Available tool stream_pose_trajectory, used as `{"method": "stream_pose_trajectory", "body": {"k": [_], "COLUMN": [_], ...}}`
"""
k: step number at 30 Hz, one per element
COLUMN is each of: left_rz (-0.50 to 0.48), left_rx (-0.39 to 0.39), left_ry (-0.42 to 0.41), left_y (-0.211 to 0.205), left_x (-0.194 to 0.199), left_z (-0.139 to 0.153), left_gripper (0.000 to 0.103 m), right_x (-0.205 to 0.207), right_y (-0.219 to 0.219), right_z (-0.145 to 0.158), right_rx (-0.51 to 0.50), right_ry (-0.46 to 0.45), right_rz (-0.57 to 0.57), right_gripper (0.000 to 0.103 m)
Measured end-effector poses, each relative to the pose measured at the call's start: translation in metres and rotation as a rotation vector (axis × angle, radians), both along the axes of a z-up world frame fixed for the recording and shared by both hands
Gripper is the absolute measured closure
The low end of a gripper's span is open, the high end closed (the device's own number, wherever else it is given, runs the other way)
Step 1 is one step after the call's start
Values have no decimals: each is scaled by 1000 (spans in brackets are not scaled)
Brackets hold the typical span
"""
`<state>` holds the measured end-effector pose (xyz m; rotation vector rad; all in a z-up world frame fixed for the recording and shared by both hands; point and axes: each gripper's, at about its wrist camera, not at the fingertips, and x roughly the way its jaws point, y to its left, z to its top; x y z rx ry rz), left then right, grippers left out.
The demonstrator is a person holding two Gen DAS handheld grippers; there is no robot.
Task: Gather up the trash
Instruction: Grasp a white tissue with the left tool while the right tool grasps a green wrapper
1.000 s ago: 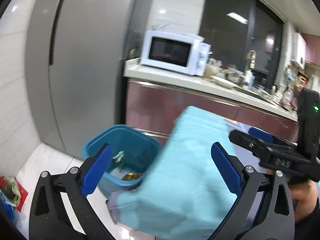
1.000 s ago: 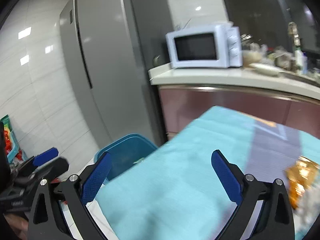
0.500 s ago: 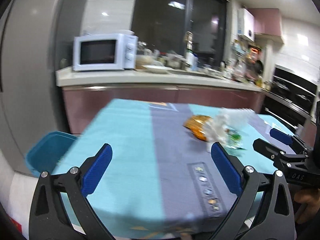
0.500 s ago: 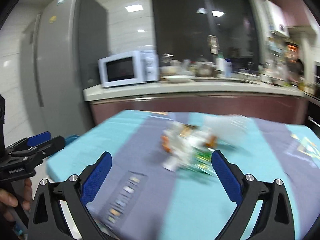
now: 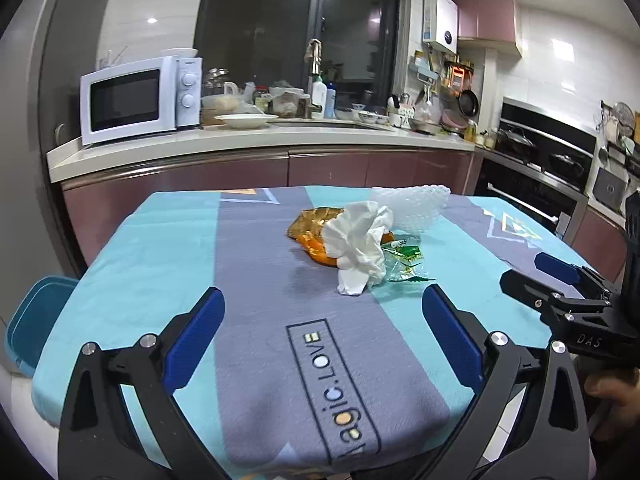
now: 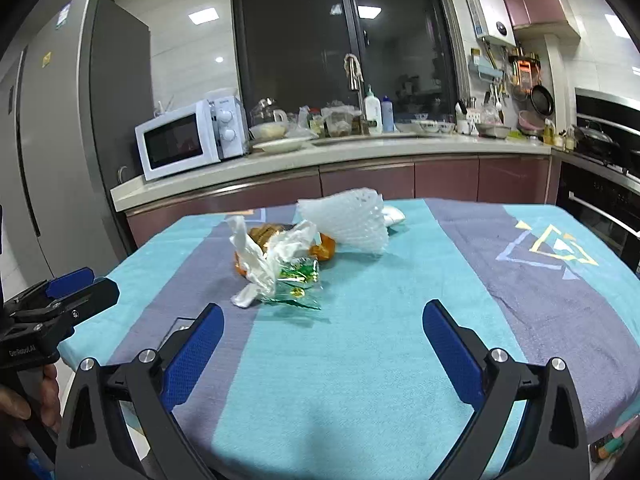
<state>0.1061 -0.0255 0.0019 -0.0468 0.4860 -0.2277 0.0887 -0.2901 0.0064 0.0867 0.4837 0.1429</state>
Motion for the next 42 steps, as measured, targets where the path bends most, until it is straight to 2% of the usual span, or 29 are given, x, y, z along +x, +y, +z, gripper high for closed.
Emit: {"method": "stream_pose_trajectory", "body": {"k": [12,21,22,26,28,30,35,37,38,40,42], "left_rz": [-56,-24,-20,-27,-36,-45,-56,-55,-58,-56,-57], "left_rx": [19,-3,-5,-6,-10,-18,-33,-37,-45,-53,-71], "left_ry": [41,63,69,96,114,129,135,144,149,155,163], "left_y": [-45,-60,-60,-62,-62,-62,-57,-54,-52,-48,-43], "left_x": [90,154,159,174,180,184,184,182,181,179,178], "left_z": [-8,-13,-14,-23,-29,-32,-35,-36,-37,-38,-40], "left_gripper": [6,7,9,34,40,56,82,86,91,94,96], "right_x": [56,85,88,97,101,104,114,119,121,124,128], "right_y": [-9,-13,-13,-12,-12,-12,-1,5,8,14,20], "right_z": [-9,-18,-20,-25,-26,-27,-29,-31,-32,-33,-35], "right_rx": [61,87,88,92,97,100,92,84,86,96,102], "right_ry": [94,151,161,189,199,206,230,244,249,257,274], "right_rz": [-7,1,6,19,21,26,63,81,94,118,140], "right_gripper": [7,7,8,14,15,18,31,32,34,36,42]}}
